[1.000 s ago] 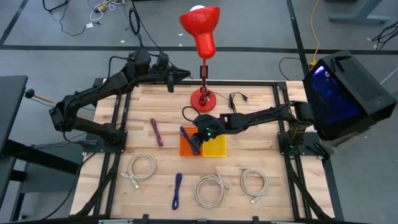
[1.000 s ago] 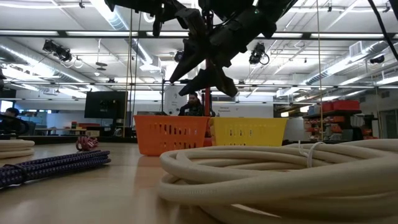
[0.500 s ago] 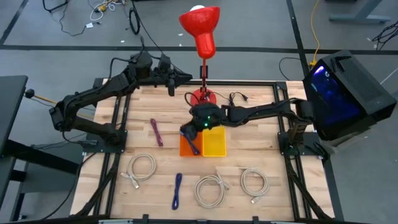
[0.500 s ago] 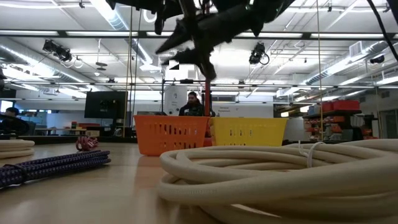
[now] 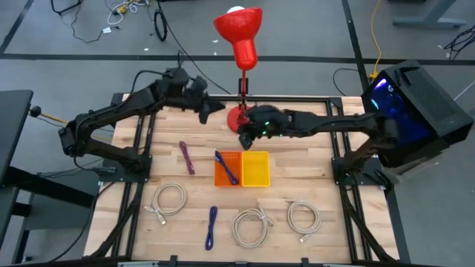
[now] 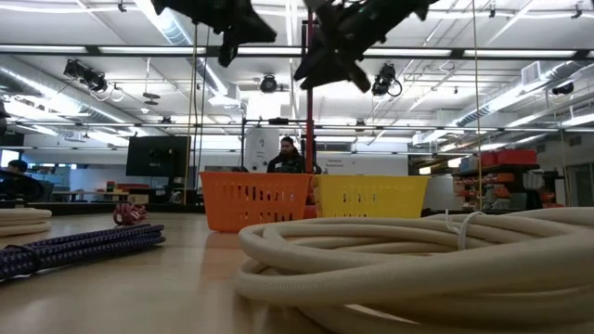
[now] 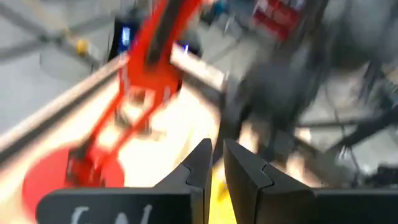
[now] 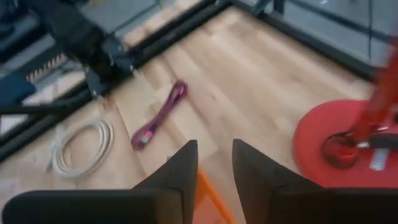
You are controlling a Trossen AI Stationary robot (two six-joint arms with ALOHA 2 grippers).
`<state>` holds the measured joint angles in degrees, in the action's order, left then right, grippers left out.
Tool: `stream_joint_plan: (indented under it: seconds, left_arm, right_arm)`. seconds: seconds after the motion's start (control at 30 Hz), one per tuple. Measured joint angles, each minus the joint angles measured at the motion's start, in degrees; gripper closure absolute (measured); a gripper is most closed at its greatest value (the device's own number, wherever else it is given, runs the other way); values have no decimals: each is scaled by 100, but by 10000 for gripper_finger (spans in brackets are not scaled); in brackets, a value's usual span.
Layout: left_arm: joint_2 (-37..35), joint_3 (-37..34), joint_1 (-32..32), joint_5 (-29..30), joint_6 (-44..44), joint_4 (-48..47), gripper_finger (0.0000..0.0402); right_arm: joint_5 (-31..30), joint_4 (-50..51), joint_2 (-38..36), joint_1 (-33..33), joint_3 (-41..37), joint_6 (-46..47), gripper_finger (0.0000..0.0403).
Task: Pick & Place USB Port
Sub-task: Put the pink and black charger cable into the orange bin
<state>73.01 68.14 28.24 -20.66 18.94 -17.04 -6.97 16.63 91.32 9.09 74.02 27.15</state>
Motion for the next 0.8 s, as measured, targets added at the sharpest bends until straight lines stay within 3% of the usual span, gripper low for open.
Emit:
stream_joint_plan:
  seconds: [0.17,0.4,0.63,0.8]
  left_arm:
    - [-25,-2,-230,178,-290,-1585,353]
    - [-143,-7,-517,1382,-589,-4152,353]
    - [-256,-9,-731,1668,-299,-4590,351]
    - [-254,-338,-1113,1571,-32,-4808,316]
  right_arm:
    - [-327,312,-596,201,-488,56,293]
    - [-456,411,-1292,300,-1112,130,293]
    - [-448,391,-1420,291,-1325,238,293]
    - [-358,389,-1420,288,-1325,227,293]
